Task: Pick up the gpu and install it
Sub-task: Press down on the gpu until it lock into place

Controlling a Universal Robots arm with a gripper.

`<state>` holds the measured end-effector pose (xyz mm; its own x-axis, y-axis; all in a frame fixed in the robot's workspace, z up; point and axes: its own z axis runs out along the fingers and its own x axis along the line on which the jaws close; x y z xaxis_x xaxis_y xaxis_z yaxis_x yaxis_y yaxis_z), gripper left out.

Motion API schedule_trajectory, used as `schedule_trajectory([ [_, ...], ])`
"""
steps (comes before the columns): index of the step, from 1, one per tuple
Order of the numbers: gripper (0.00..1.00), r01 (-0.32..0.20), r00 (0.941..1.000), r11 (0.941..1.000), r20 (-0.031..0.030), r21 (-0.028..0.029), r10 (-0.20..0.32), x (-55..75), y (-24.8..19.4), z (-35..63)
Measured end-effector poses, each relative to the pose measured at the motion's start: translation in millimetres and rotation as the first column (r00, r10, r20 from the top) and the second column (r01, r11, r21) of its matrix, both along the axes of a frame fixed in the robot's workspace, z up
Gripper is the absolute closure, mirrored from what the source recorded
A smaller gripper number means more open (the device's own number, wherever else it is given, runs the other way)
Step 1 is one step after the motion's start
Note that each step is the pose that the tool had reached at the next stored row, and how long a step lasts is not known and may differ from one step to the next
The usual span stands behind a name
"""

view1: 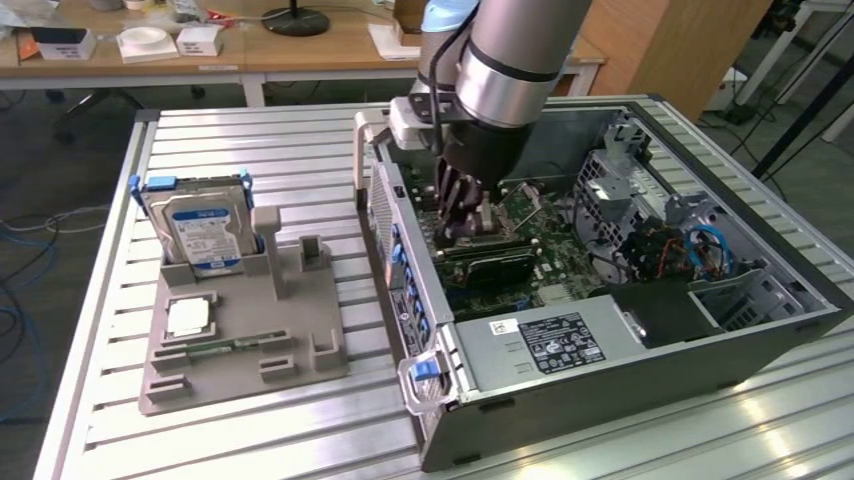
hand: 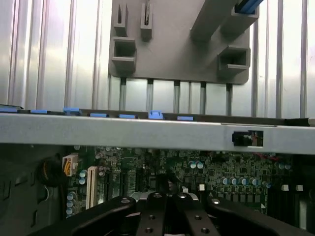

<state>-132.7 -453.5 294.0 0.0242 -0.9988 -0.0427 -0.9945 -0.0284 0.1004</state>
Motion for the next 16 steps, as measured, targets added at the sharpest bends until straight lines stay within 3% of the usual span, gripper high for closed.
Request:
schedule_trajectory([
  [16, 0.89, -0.031, 0.9995, 0.9995, 0.0000, -0.0001, 0.031, 32.2, 0.1, -1.6],
])
